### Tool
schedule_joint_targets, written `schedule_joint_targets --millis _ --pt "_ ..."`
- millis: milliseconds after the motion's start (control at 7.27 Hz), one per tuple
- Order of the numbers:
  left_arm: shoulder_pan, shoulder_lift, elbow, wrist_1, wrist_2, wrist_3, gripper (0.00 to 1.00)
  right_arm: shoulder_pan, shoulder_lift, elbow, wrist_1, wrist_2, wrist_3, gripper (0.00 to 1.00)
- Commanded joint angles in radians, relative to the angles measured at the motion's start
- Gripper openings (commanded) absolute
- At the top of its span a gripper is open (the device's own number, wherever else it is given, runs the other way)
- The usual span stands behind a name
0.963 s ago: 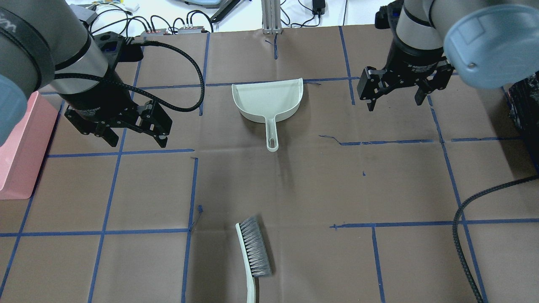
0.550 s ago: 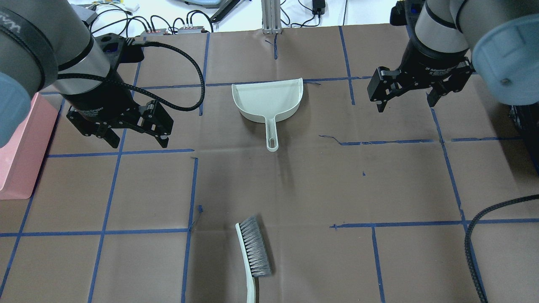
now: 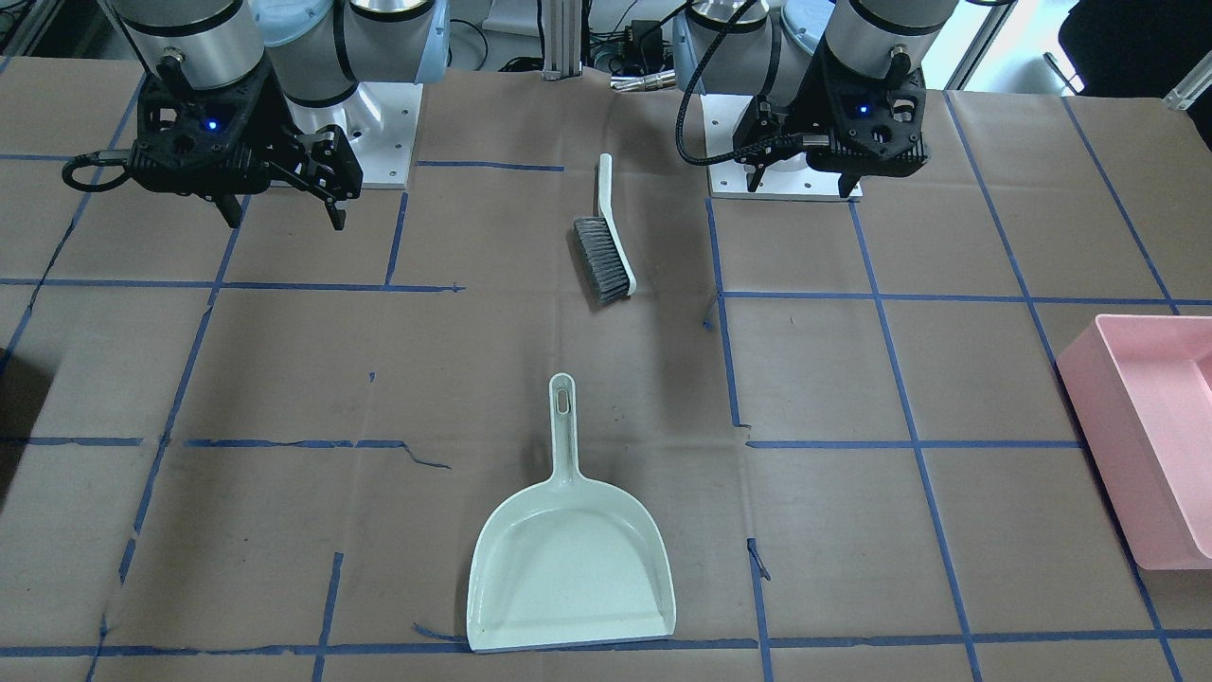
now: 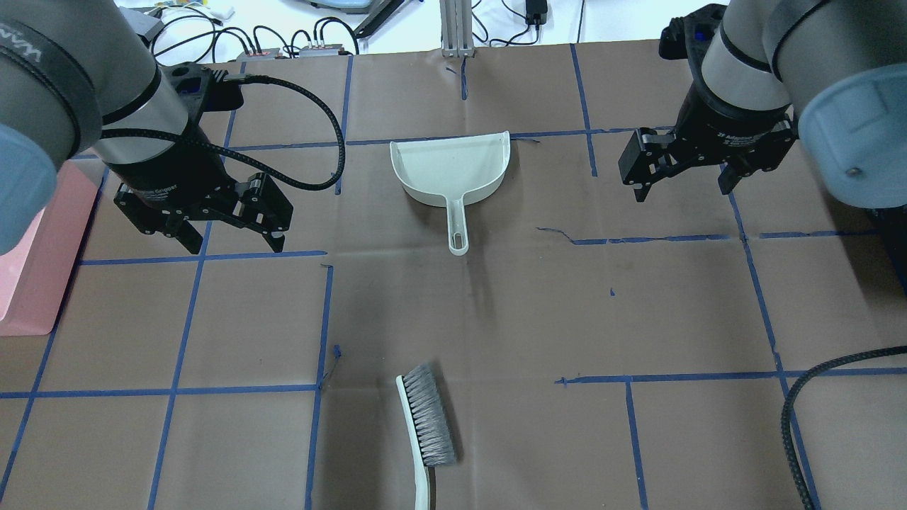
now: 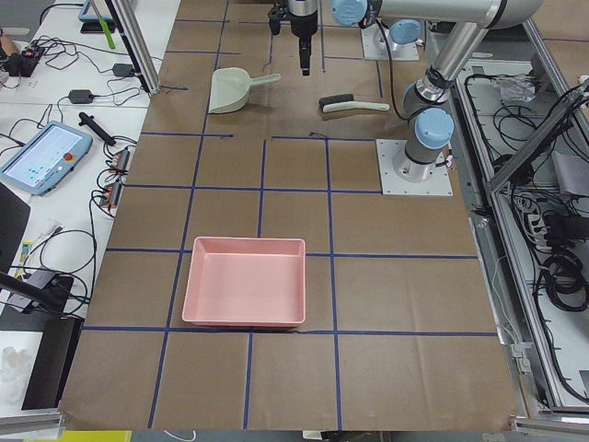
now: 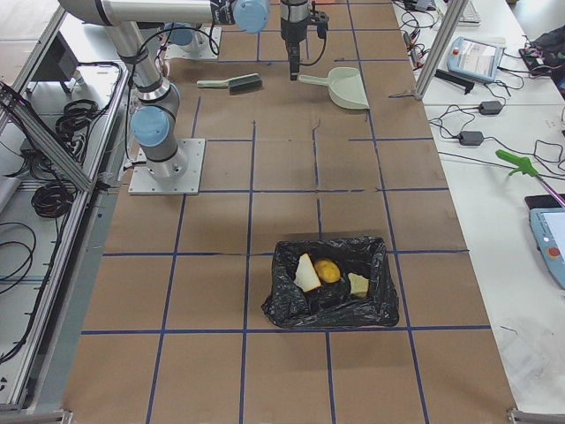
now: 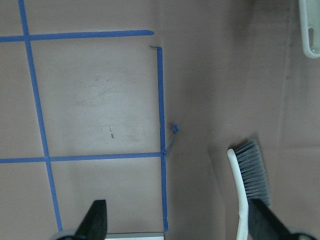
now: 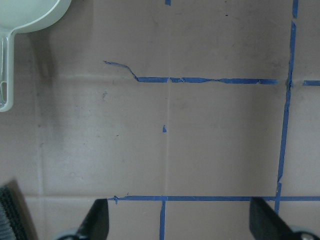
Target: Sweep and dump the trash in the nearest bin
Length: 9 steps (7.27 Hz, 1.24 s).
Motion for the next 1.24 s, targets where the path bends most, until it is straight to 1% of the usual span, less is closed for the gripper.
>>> schedule_joint_targets --millis 0,1101 --pt "0.000 -0.004 0.000 0.034 -0.001 0.010 1.00 0.000 0.001 -0.001 0.000 0.001 0.002 1.00" --pt "-0.002 0.028 0.000 0.032 0.008 0.005 1.00 0.000 0.001 0.003 -0.004 -0.002 -0.005 1.00"
